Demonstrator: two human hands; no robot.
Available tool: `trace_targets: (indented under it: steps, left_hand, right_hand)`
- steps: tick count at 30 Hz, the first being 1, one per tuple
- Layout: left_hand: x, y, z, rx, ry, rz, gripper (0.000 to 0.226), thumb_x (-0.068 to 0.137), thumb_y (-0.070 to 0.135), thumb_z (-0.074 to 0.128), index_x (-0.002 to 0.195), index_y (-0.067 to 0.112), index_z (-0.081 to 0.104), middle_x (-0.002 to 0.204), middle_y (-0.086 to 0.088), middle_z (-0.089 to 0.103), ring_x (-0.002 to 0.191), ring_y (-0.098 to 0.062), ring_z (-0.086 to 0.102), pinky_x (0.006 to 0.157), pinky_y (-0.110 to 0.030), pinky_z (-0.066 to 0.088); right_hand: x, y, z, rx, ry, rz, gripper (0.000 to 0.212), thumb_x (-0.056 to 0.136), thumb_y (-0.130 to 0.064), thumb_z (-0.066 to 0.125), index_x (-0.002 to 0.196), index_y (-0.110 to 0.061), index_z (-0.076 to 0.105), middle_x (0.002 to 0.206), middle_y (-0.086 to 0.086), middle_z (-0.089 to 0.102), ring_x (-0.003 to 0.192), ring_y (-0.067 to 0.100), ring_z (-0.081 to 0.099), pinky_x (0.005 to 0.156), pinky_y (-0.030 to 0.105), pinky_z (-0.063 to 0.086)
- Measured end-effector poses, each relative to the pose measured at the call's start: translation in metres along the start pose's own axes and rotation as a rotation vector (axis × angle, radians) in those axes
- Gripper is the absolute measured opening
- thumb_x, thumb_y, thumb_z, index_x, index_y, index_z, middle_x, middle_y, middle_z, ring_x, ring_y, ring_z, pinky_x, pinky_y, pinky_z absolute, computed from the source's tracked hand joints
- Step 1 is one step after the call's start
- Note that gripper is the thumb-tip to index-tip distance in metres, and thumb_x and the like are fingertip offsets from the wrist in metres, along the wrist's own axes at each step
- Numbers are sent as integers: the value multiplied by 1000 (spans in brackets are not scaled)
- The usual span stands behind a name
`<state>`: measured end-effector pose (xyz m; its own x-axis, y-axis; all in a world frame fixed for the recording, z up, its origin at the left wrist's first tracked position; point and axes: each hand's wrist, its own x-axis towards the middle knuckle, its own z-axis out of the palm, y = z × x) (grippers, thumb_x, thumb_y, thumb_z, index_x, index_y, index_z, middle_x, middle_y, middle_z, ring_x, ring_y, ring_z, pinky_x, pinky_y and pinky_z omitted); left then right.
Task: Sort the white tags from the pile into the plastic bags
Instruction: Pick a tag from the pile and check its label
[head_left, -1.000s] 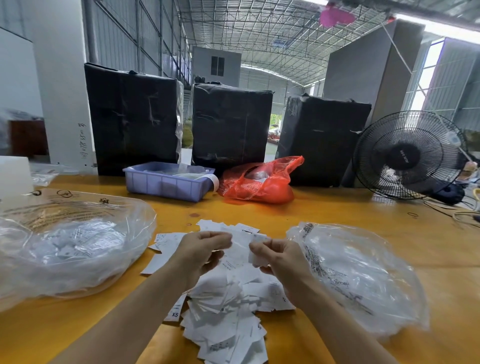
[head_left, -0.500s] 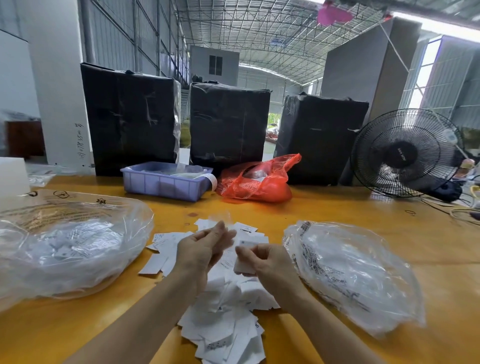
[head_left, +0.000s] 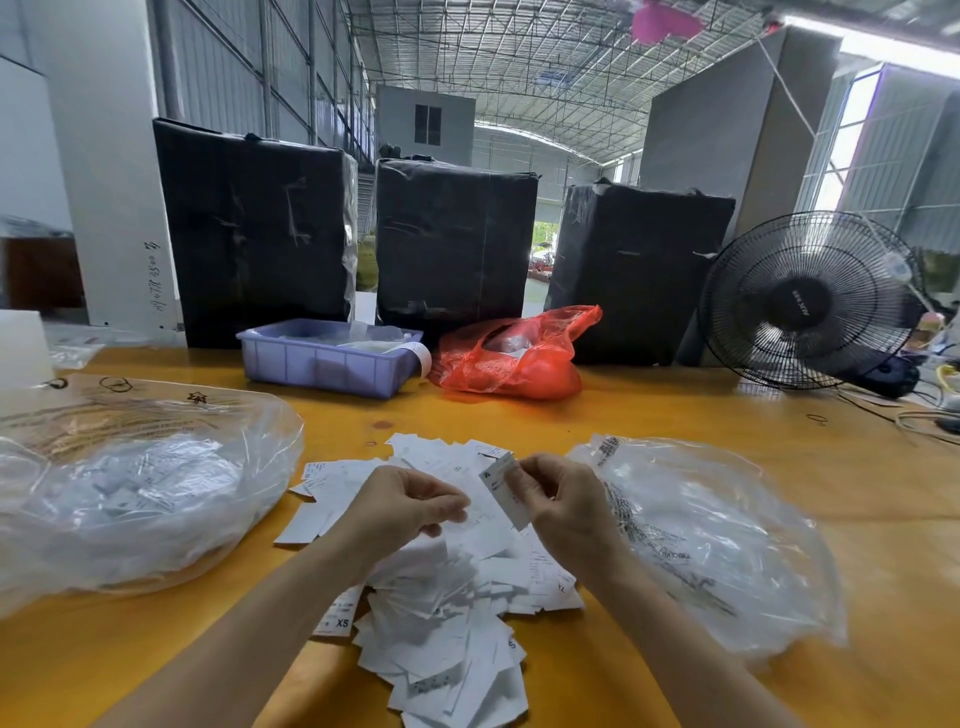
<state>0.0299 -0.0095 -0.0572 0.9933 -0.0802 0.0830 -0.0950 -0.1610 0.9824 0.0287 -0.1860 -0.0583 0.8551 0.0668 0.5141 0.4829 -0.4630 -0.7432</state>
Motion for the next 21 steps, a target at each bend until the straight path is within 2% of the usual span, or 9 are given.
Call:
trace_targets:
  steps: [5, 9, 12, 17, 21]
  left_hand:
    - [0, 1, 1, 61, -76, -14, 5, 81, 6, 71, 80, 9, 75, 70, -2, 73, 47, -2, 52, 47, -13, 40]
    - [1, 1, 1, 33, -99, -39, 8, 81, 5, 71, 77, 11, 76, 72, -4, 73, 48, -4, 52, 47, -15, 39]
    - [1, 2, -1, -8, -108, -56, 5, 81, 5, 71, 82, 5, 76, 71, -5, 72, 48, -5, 50, 46, -16, 37]
    - [-1, 3, -1, 1, -134, -78, 9, 82, 5, 69, 89, 3, 75, 72, -5, 72, 49, -6, 49, 47, -16, 34]
    - [-1, 3, -1, -13, -145, -87, 13, 84, 4, 67, 94, 7, 73, 71, -3, 71, 49, -6, 48, 49, -16, 35]
  right_hand:
    - [1, 1, -3, -143, 35, -69, 14, 91, -15, 60, 83, -7, 69, 66, -11, 55, 59, 2, 48, 52, 12, 35]
    - [0, 0, -3, -194, 41, -121, 14, 92, -12, 59, 81, -7, 66, 66, -11, 51, 60, 2, 45, 54, 13, 34]
    - [0, 1, -4, -207, 43, -150, 13, 91, -8, 58, 79, -8, 65, 70, -4, 54, 64, 7, 47, 55, 18, 37]
    - [-1, 3, -4, -283, 36, -185, 13, 90, -6, 58, 80, -7, 65, 72, -6, 53, 65, 4, 46, 53, 10, 34]
    - [0, 5, -3, -299, 15, -170, 13, 90, -8, 58, 82, -7, 67, 73, -6, 54, 67, 11, 49, 54, 13, 34]
